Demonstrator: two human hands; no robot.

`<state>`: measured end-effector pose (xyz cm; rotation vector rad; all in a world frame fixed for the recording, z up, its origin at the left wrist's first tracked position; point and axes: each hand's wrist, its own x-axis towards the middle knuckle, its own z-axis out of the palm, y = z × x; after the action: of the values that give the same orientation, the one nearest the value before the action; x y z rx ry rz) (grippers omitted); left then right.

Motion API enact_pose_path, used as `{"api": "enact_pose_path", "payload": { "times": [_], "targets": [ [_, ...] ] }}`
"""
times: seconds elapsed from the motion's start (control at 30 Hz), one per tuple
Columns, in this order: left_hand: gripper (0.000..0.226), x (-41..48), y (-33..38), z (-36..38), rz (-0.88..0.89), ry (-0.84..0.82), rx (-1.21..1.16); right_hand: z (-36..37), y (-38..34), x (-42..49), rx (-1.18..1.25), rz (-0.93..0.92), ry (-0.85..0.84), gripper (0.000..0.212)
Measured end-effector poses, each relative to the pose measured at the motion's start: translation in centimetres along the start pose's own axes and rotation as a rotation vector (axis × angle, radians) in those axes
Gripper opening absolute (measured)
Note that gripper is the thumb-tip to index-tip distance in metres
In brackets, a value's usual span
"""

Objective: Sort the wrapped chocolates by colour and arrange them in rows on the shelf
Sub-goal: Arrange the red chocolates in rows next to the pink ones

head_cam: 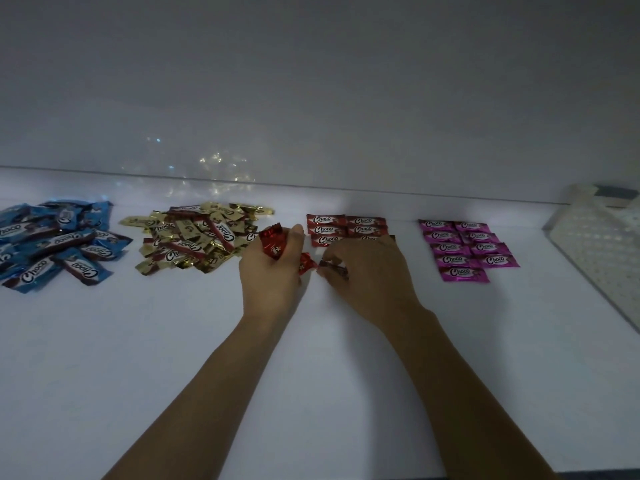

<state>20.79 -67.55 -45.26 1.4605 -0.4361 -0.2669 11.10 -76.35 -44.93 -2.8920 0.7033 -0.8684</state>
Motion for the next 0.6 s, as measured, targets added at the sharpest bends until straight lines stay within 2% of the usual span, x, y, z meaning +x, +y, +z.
{"api": "enact_pose_path", "payload": {
  "times": [0.1,0.2,0.27,0.37,0.5,0.6],
  "targets": [
    [0.028,0.0,0.2,0.0,0.013,0.002,0.017,0.5,-0.7,-0.1,-0.092,-0.064,-0.01,0.01],
    [0.03,-0.1,0.2,0.0,0.03,0.007,0.026,1.0,-1.3,-0.3,-0.122,-0.095,-0.055,0.015],
    [0.031,0.0,0.2,0.0,0.033,0.013,0.032,1.2,-1.7,-0.4,-0.144,-0.097,-0.1,0.018],
    [0.029,0.0,0.1,0.0,0.026,0.006,0.043,1.4,-2.0,-0.5,-0.214,-0.073,-0.075,0.014],
    [0.026,0.0,0.0,0.0,0.032,-0.02,0.032,1.2,-1.6,-0.5,-0.21,-0.054,-0.078,0.021],
    [0.025,-0.1,-0.2,0.1,0.062,-0.062,0.056,1.5,-1.1,-0.5,-0.203,-0.038,-0.066,0.016]
  ]
}}
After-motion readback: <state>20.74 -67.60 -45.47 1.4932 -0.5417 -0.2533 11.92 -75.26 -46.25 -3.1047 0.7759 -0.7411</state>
